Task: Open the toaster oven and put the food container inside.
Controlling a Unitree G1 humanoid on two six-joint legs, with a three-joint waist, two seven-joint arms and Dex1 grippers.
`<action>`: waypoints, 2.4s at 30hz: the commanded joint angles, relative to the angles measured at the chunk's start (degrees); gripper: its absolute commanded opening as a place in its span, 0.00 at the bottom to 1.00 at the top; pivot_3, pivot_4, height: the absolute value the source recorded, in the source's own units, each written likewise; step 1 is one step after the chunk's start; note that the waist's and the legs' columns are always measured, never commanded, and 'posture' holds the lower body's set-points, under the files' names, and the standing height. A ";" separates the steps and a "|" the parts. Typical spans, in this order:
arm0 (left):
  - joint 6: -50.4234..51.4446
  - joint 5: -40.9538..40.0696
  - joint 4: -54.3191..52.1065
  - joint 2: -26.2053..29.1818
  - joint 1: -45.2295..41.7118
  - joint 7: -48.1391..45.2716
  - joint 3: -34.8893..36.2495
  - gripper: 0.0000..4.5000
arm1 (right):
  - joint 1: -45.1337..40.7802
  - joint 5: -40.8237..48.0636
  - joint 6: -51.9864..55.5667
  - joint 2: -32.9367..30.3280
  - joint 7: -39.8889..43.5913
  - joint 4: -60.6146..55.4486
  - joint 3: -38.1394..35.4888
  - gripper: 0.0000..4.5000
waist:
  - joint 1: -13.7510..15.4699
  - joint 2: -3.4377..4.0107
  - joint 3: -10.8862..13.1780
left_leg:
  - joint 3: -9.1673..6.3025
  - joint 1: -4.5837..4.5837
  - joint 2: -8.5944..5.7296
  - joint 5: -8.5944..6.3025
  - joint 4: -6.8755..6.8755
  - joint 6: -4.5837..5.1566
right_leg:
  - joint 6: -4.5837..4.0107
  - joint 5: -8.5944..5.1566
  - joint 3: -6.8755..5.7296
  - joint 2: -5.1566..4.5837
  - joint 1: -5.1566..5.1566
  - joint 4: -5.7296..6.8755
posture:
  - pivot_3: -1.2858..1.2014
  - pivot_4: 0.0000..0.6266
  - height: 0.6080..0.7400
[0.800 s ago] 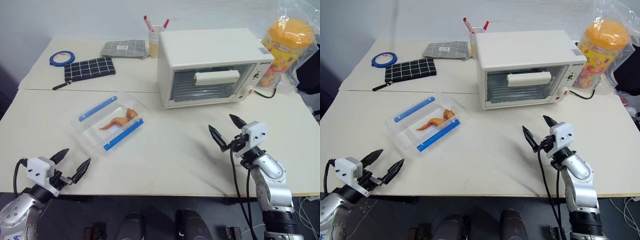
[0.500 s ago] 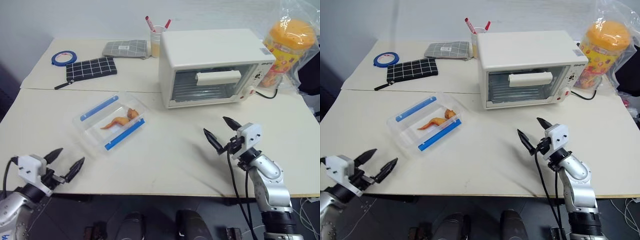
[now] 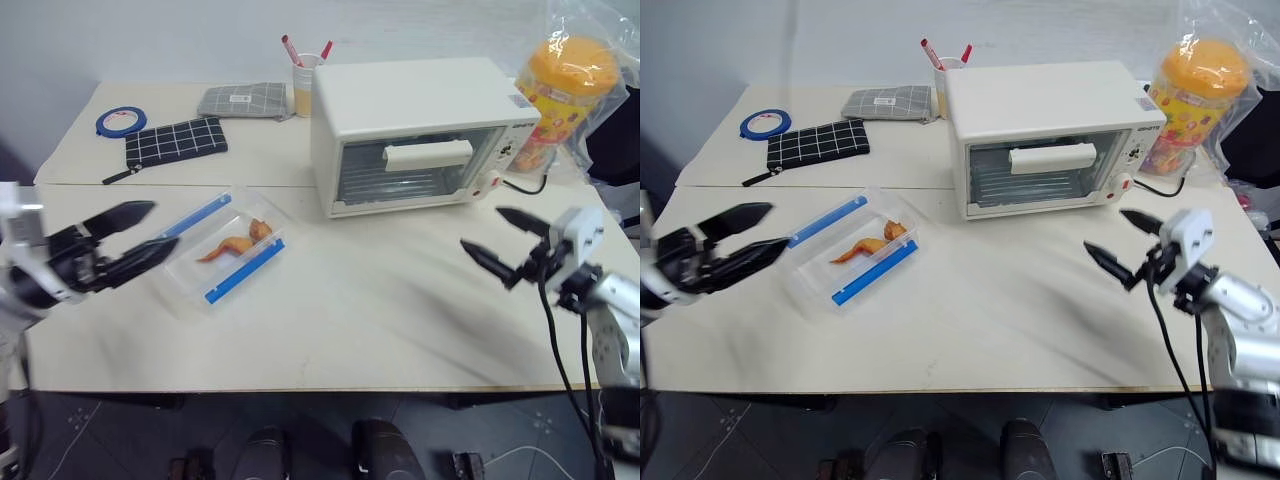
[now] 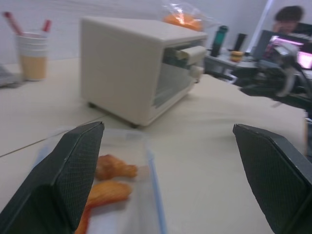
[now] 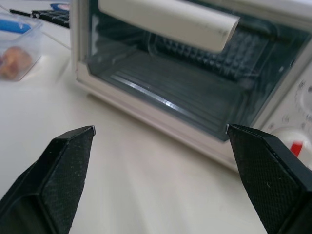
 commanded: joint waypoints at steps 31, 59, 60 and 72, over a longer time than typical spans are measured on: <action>-5.22 11.35 5.46 -12.22 -14.38 -4.04 -16.35 0.96 | -0.94 -4.37 -9.21 -0.28 14.48 0.34 5.60 1.00 | 0.10 0.15 0.10 | 0.09 -0.13 0.38 -0.08 0.32 -0.20 | 0.02 0.03 -0.11 0.69 -0.02 -0.01 | 0.52 0.24 1.00; -32.94 38.74 40.71 -38.03 -39.93 -3.68 -32.55 0.01 | 15.55 -4.60 -12.20 -1.11 3.01 -9.64 -0.16 1.00 | 2.52 0.10 0.13 | 0.27 -0.29 0.24 -0.09 0.52 -0.17 | 0.04 0.05 -0.29 0.70 0.01 -0.06 | 0.52 0.24 1.00; -33.49 39.88 40.37 -37.78 -39.61 -3.92 -33.54 0.01 | 18.14 -4.46 -12.07 -1.22 2.39 -10.92 -1.44 1.00 | 2.65 0.10 0.13 | 0.27 -0.29 0.23 -0.09 0.52 -0.17 | 0.04 0.04 -0.29 0.70 0.01 -0.07 | 0.52 0.24 1.00; -36.92 52.49 41.06 -37.19 -36.35 0.11 -42.24 0.01 | 43.07 -1.60 -6.86 1.36 -5.83 -24.92 -16.36 1.00 | 3.45 0.11 0.13 | 0.17 -0.23 -0.11 -0.08 0.50 -0.10 | 0.09 0.08 -0.24 0.65 0.15 -0.45 | 0.52 0.24 1.00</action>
